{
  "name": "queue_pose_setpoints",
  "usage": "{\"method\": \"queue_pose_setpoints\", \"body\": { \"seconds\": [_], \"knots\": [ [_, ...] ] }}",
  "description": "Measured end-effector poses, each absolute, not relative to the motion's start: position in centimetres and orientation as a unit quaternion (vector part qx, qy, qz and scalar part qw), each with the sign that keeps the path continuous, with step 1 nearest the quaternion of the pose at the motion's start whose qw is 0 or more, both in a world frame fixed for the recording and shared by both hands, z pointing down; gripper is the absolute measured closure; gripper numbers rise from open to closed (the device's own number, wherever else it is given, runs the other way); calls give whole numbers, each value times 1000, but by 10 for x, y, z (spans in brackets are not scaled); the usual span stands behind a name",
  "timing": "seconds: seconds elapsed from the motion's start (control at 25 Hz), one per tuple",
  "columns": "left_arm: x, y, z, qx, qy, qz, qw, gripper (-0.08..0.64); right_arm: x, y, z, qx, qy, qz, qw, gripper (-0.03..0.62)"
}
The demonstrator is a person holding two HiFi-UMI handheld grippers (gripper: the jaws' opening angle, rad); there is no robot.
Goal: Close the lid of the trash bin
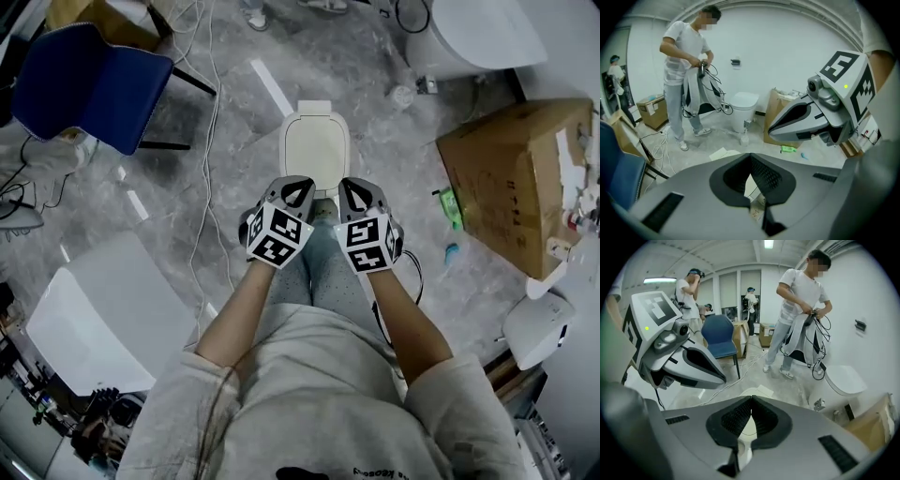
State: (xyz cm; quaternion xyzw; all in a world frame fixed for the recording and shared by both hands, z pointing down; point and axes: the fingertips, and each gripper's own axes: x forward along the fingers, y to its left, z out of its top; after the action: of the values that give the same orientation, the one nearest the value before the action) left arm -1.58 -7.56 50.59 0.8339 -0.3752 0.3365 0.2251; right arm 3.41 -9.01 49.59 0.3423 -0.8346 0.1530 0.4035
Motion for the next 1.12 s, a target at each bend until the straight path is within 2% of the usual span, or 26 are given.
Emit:
{"method": "queue_pose_setpoints", "body": {
  "seconds": [0.68,1.12],
  "knots": [
    [-9,-42,303,827,-488,232,152,540,42,-49,289,411,-866,128,255,560],
    [-19,-18,208,825,-530,170,101,540,45,-22,188,432,-883,86,164,560]
  ]
}}
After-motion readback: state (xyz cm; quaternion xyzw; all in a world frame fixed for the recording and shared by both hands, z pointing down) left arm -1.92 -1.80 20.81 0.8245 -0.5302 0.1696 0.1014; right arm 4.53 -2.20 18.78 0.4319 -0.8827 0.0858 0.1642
